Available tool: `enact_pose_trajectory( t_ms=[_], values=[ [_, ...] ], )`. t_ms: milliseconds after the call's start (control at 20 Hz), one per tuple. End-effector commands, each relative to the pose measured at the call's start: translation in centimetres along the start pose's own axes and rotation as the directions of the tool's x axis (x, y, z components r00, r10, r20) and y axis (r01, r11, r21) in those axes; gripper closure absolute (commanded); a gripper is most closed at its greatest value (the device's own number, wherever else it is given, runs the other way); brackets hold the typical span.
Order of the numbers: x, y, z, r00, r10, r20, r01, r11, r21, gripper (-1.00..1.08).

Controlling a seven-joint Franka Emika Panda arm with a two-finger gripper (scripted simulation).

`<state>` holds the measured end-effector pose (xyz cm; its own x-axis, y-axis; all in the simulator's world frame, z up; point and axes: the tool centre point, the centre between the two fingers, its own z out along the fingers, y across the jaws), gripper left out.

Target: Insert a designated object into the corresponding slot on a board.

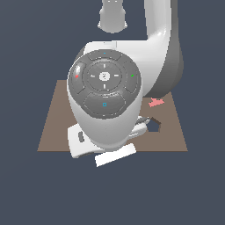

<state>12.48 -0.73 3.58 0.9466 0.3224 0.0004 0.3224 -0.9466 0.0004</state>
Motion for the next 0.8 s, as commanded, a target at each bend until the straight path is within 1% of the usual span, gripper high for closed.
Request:
enact_pose_trajectory(
  t_ms=[0, 150, 250, 500, 750],
  values=[
    [0.5, -2.3, -0.1, 0.997, -0.081, -0.001, 0.081, 0.997, 0.000, 1.08],
    [0.8, -5.2, -0.2, 0.984, -0.178, -0.001, 0.178, 0.984, 0.000, 1.08],
    [0.9, -7.2, -0.2, 0.970, -0.243, 0.000, 0.243, 0.970, 0.000, 1.08],
    [0.4, -11.9, -0.4, 0.919, -0.394, 0.000, 0.394, 0.919, 0.000, 1.08],
    [-0.4, -14.8, -0.4, 0.874, -0.485, 0.000, 0.485, 0.874, 0.000, 1.08]
  ],
)
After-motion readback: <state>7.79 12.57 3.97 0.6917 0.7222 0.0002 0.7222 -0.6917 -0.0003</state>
